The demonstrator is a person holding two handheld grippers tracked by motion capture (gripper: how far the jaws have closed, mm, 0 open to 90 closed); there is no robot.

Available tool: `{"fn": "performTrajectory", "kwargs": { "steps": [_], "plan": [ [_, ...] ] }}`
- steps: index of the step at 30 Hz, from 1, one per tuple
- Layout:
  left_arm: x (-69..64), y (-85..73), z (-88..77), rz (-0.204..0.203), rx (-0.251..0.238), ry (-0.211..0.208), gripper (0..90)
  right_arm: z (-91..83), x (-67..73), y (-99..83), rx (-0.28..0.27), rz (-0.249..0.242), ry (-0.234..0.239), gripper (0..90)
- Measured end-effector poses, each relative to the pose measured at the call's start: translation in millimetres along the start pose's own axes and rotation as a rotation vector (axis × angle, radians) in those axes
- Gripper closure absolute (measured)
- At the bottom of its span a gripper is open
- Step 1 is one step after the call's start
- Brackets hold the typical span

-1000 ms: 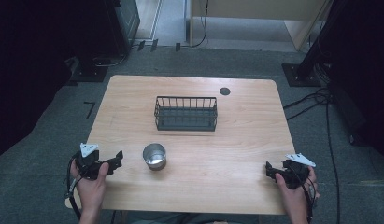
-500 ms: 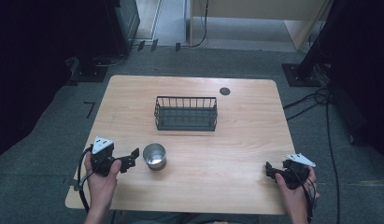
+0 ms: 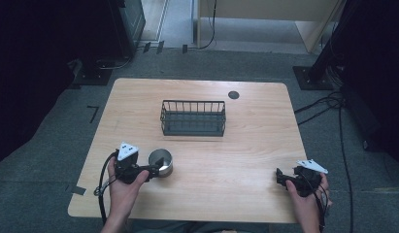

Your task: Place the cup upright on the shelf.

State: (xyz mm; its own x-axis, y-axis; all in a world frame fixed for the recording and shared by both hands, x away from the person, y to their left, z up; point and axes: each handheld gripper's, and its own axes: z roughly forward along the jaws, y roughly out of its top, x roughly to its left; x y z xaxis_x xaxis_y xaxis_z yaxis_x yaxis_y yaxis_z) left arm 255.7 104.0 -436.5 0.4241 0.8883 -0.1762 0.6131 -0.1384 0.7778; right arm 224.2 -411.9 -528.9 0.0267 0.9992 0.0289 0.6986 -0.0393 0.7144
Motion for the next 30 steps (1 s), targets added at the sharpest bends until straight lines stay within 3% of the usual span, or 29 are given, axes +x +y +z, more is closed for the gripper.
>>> {"fn": "performTrajectory", "kwargs": {
  "steps": [9, 15, 21, 23, 24, 30],
  "plan": [
    [-10.8, -9.4, 15.8, 0.019, 0.04, 0.003, 0.0, 0.0, 0.0, 0.0, 0.0, 0.0, 0.0, 0.0],
    [-19.1, -19.1, 27.6, 0.065, 0.081, 0.03, 0.0, 0.0, 0.0, 0.0, 0.0, 0.0, 0.0, 0.0],
    [-22.1, -24.4, 36.5, 0.079, 0.111, 0.039, 0.1, 0.0, 0.0, 0.0, 0.0, 0.0, 0.0, 0.0],
    [-23.9, -25.7, 38.1, 0.084, 0.116, 0.057, 1.3, 0.0, 0.0, 0.0, 0.0, 0.0, 0.0, 0.0],
    [-24.6, -25.7, 38.7, 0.082, 0.124, 0.082, 7.4, 0.0, 0.0, 0.0, 0.0, 0.0, 0.0, 0.0],
    [-24.6, -28.7, 46.0, 0.091, 0.16, 0.104, 7.5, 0.0, 0.0, 0.0, 0.0, 0.0, 0.0, 0.0]
  ]
}}
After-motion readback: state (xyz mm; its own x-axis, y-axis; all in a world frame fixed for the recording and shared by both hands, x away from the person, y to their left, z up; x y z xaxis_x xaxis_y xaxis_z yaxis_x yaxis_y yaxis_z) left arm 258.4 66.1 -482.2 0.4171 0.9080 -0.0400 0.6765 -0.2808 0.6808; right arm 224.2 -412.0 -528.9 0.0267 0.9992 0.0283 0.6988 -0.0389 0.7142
